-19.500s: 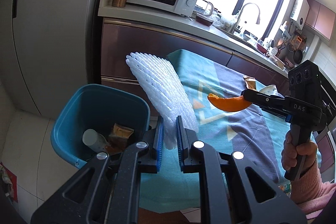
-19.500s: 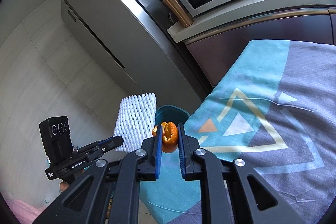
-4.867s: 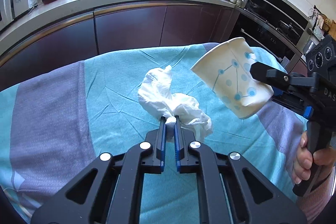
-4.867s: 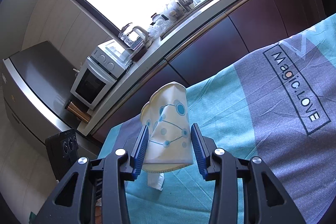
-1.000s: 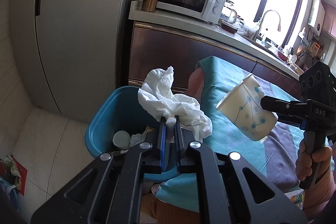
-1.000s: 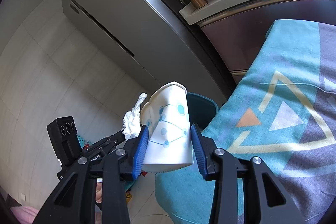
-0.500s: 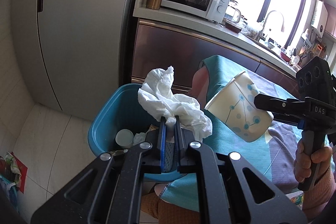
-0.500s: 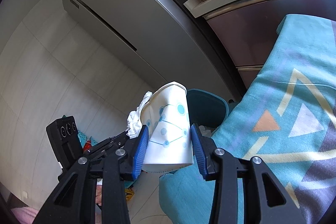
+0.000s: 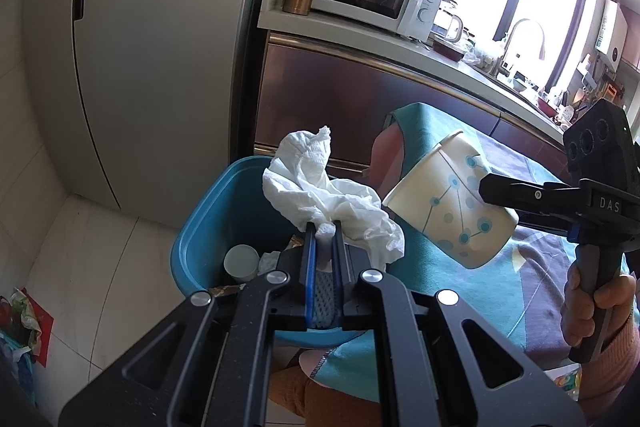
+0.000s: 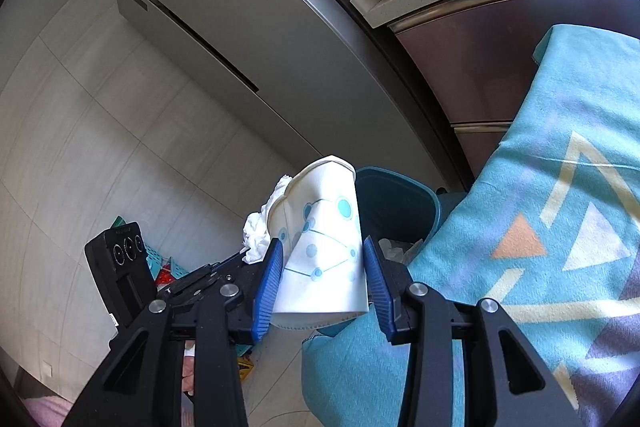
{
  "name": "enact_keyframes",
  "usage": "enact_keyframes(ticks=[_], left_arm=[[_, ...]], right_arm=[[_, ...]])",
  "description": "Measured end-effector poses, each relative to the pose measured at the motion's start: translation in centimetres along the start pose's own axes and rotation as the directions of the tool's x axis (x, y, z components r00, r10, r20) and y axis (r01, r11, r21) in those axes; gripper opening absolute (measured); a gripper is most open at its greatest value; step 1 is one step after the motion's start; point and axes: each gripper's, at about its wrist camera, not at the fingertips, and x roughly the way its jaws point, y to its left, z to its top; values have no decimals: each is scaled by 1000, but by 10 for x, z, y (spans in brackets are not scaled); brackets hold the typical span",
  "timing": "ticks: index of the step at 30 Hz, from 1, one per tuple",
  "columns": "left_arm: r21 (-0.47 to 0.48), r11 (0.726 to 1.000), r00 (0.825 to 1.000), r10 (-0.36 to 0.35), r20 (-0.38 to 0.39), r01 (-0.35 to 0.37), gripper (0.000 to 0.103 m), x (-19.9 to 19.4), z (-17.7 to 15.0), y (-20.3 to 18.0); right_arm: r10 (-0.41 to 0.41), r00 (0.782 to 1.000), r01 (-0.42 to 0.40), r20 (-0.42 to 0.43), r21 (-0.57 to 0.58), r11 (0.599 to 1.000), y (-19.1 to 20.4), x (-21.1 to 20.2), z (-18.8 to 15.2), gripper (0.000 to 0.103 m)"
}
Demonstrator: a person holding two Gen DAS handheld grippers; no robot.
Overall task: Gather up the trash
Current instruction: 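Carry the tissue and paper cup over the teal bin, then open both tools to drop the tissue and paper cup into the bin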
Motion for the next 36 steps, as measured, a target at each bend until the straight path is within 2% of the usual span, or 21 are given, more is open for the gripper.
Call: enact_keyframes(ticks=[14,23,36], left_arm=[[-19,999,998,47,-37,-47,8,23,0,11],[-31,998,997,50,-65,-52,9,39,0,20],[-69,995,988,67,-140,-77,9,82,-3,37]], right_arm=[[-36,999,37,-29,6,999,-4,23,9,40],[-71,996,72,-51,13,997,-9,44,13,40],[-141,984,143,-105,14,990,-10,79,17,43]])
